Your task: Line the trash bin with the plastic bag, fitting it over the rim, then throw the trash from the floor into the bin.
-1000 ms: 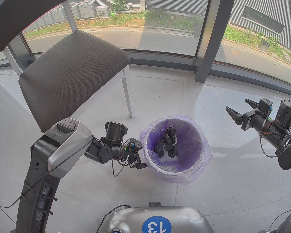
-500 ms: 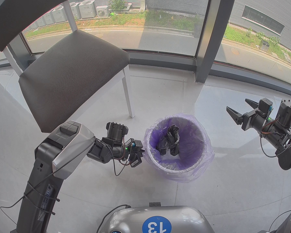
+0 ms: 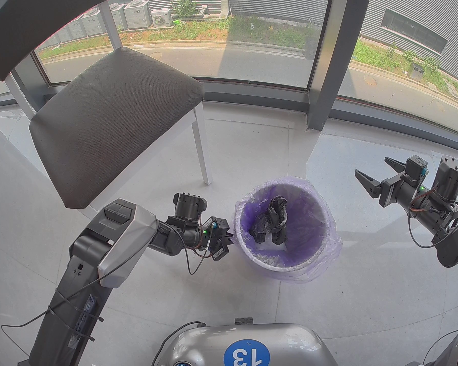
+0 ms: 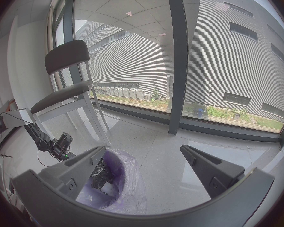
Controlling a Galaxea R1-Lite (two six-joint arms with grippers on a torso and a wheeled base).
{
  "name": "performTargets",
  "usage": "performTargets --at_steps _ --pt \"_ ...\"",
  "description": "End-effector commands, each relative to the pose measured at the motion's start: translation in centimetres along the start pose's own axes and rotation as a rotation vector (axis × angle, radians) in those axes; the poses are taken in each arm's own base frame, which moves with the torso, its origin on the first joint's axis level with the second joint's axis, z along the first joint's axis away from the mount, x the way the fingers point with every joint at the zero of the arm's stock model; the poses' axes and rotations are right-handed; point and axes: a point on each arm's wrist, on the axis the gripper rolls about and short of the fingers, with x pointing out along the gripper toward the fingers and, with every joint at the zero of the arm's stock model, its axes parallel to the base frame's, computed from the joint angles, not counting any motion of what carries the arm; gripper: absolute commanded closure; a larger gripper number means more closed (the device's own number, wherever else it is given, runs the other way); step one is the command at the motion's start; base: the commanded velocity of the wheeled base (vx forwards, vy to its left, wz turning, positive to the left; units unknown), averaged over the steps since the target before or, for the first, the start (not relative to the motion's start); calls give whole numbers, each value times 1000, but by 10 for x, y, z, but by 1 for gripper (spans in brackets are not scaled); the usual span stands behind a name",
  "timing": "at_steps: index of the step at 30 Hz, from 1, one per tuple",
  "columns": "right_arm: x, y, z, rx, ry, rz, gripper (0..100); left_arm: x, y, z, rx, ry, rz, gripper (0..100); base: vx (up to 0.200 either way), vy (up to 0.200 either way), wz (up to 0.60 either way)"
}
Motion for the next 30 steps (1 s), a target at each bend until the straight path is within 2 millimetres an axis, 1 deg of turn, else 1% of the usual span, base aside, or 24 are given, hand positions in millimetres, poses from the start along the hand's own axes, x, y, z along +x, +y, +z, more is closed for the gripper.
performTargets --at_steps 1,5,12,13,17,22,23,24,25,26,27,28,30 --pt "1 0 -2 1 6 1 0 9 -5 -12 -11 10 -14 100 0 0 0" --pt "1 0 -2 1 5 1 0 12 -6 -16 -14 10 -16 100 0 0 0" --pt "1 0 -2 1 6 1 0 14 -5 -16 -13 -7 -21 100 0 0 0" --pt "1 0 -2 1 6 0 0 14 -5 -15 -17 -22 -32 0 0 0 0" --pt "1 0 -3 2 8 1 0 10 -2 -12 -13 -32 -26 0 0 0 0" --pt "1 -2 -3 4 10 15 0 -12 3 -7 -19 -32 -2 0 0 0 0" --pt "0 -3 -3 4 9 21 0 -21 3 -7 -23 -30 5 0 0 0 0" --pt "0 -3 -3 5 11 22 0 -24 2 -7 -25 -28 5 0 0 0 0" --pt "0 -4 -4 7 13 22 0 -35 2 -6 -29 -27 16 0 0 0 0" --pt "0 -4 -4 7 15 22 0 -36 2 -7 -31 -26 16 0 0 0 0" --pt "0 -3 -5 9 19 22 0 -50 0 -7 -38 -20 26 0 0 0 0" --pt "0 -3 -5 7 19 24 0 -52 0 -7 -39 -20 27 0 0 0 0" --pt "-1 -2 -7 5 28 25 0 -67 -2 -6 -42 -25 40 0 0 0 0"
